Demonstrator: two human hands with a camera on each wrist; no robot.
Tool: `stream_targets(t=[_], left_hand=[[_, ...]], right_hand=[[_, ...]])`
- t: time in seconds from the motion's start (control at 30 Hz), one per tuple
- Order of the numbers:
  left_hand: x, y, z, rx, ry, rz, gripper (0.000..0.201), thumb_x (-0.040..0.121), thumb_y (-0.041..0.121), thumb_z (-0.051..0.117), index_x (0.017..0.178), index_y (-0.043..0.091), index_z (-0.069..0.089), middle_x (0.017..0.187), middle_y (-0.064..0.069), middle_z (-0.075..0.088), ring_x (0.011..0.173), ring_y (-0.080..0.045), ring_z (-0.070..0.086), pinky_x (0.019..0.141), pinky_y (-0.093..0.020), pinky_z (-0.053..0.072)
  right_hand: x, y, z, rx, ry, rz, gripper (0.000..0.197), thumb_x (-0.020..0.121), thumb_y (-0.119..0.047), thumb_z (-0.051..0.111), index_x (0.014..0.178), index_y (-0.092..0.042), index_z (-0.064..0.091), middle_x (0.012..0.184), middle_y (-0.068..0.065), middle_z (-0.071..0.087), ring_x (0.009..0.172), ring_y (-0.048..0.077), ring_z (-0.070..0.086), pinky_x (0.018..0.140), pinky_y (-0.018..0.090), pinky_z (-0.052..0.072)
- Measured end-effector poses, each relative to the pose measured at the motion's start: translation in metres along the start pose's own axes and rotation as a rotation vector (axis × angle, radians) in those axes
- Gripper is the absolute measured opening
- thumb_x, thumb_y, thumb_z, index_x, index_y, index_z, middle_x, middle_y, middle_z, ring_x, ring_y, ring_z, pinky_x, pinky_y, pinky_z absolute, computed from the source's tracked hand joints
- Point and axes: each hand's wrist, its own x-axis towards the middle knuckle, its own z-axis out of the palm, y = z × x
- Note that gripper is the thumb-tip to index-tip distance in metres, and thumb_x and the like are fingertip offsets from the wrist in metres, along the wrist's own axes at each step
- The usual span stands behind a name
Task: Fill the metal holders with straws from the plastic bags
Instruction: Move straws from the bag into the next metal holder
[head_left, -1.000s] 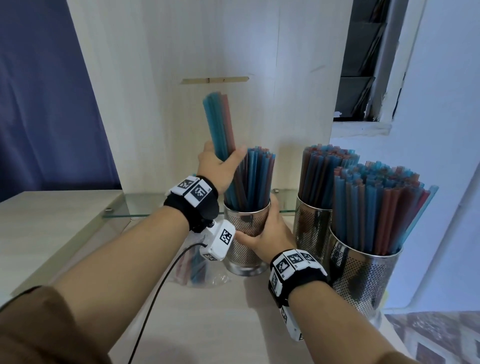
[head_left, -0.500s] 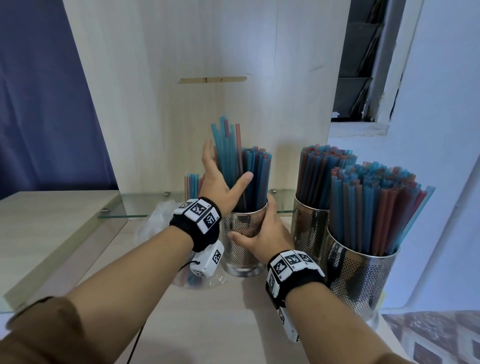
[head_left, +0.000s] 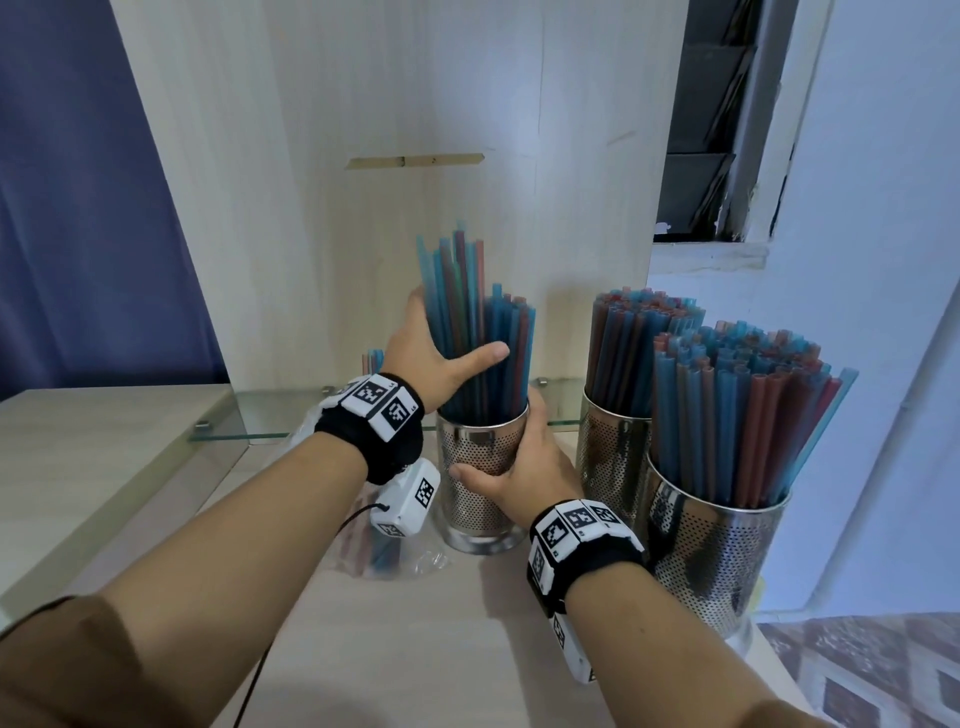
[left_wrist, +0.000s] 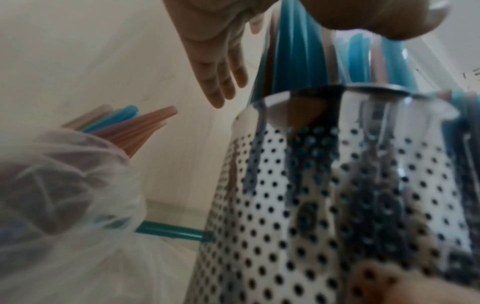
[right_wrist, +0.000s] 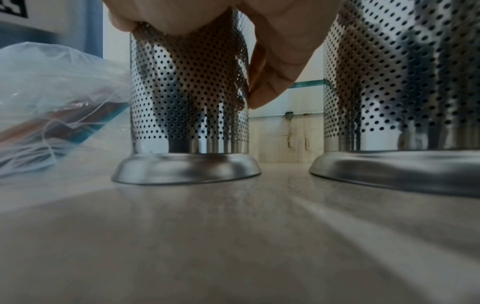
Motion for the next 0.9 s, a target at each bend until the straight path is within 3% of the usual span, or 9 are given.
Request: stream_targets(t=[0.1, 0.2, 0.27, 0.37, 0.43, 0.57, 0.63, 0.77, 0.9], left_hand=[[-0.002, -0.002, -0.003, 0.021, -0.1, -0.04, 0.126, 0.06, 0.05, 0.086, 0.153, 0.027, 0.003, 0.151, -0.003, 0.039, 0.132, -0.019, 0.045, 0.098, -0.025, 0.032], [-0.007, -0.007, -0.001, 0.045, -0.208, -0.075, 0.138, 0.055, 0.039, 0.093, 0.152, 0.032, -0.006, 0.155, -0.007, 0.031, 0.138, -0.025, 0.038, 0.107, -0.033, 0.031], [-0.009, -0.008, -0.001, 0.066, -0.211, -0.048, 0.135, 0.055, 0.038, 0.093, 0.152, 0.033, -0.001, 0.152, -0.006, 0.034, 0.135, -0.025, 0.041, 0.109, -0.039, 0.036], [-0.009, -0.003, -0.001, 0.076, -0.014, 0.054, 0.111, 0.067, 0.04, 0.086, 0.151, 0.028, 0.015, 0.148, -0.001, 0.042, 0.131, -0.02, 0.046, 0.104, -0.027, 0.036], [-0.009, 0.001, -0.001, 0.038, 0.013, 0.058, 0.108, 0.072, 0.049, 0.08, 0.153, 0.027, 0.011, 0.152, -0.002, 0.039, 0.134, -0.02, 0.044, 0.104, -0.026, 0.033], [-0.015, 0.0, 0.004, -0.011, -0.068, 0.051, 0.113, 0.07, 0.089, 0.034, 0.154, 0.022, -0.003, 0.158, -0.012, 0.025, 0.138, -0.015, 0.031, 0.105, -0.027, 0.027], [-0.02, -0.007, 0.003, -0.001, -0.067, 0.076, 0.119, 0.064, 0.094, 0.019, 0.155, 0.019, -0.002, 0.159, -0.012, 0.024, 0.135, -0.01, 0.031, 0.107, -0.027, 0.024], [-0.027, -0.027, -0.013, -0.031, 0.115, 0.047, 0.117, 0.066, 0.095, 0.015, 0.152, 0.015, 0.016, 0.145, -0.012, 0.044, 0.13, -0.021, 0.046, 0.107, -0.041, 0.039], [-0.025, -0.054, -0.039, 0.24, 0.237, -0.157, 0.103, 0.078, 0.085, 0.027, 0.147, 0.008, 0.029, 0.146, -0.015, 0.043, 0.134, -0.031, 0.038, 0.112, -0.048, 0.03]], right_hand=[[0.0, 0.0, 0.0, -0.014, -0.012, 0.012, 0.124, 0.062, -0.059, 0.084, 0.151, -0.034, 0.001, 0.143, -0.001, 0.049, 0.124, 0.019, 0.054, 0.098, 0.032, 0.046], [-0.001, -0.001, -0.001, -0.042, -0.031, 0.028, 0.127, 0.064, -0.06, 0.083, 0.153, -0.03, -0.003, 0.149, 0.002, 0.043, 0.129, 0.021, 0.051, 0.1, 0.032, 0.043], [-0.001, -0.001, -0.001, -0.037, -0.03, 0.028, 0.127, 0.065, -0.059, 0.083, 0.154, -0.03, -0.003, 0.149, 0.002, 0.043, 0.129, 0.021, 0.051, 0.1, 0.032, 0.043], [0.0, 0.0, 0.0, -0.014, -0.009, 0.005, 0.125, 0.063, -0.059, 0.084, 0.152, -0.033, 0.0, 0.146, 0.0, 0.047, 0.126, 0.02, 0.052, 0.099, 0.032, 0.044], [0.0, 0.001, 0.001, -0.006, -0.003, -0.004, 0.124, 0.062, -0.058, 0.085, 0.151, -0.034, 0.001, 0.144, -0.001, 0.049, 0.125, 0.018, 0.053, 0.098, 0.032, 0.045], [-0.001, 0.001, 0.001, -0.004, -0.002, -0.008, 0.123, 0.063, -0.058, 0.084, 0.151, -0.035, 0.001, 0.145, -0.002, 0.047, 0.126, 0.018, 0.053, 0.098, 0.029, 0.043], [-0.001, 0.001, 0.001, -0.006, -0.003, -0.012, 0.123, 0.063, -0.059, 0.084, 0.151, -0.035, 0.001, 0.147, -0.002, 0.046, 0.127, 0.018, 0.052, 0.1, 0.031, 0.044], [0.0, 0.0, -0.001, -0.006, -0.022, -0.004, 0.125, 0.062, -0.058, 0.085, 0.151, -0.035, 0.0, 0.148, -0.003, 0.044, 0.129, 0.018, 0.05, 0.102, 0.032, 0.043], [0.001, 0.001, -0.001, -0.008, -0.027, -0.005, 0.124, 0.063, -0.058, 0.085, 0.152, -0.033, 0.001, 0.147, -0.003, 0.045, 0.129, 0.019, 0.051, 0.102, 0.033, 0.044]])
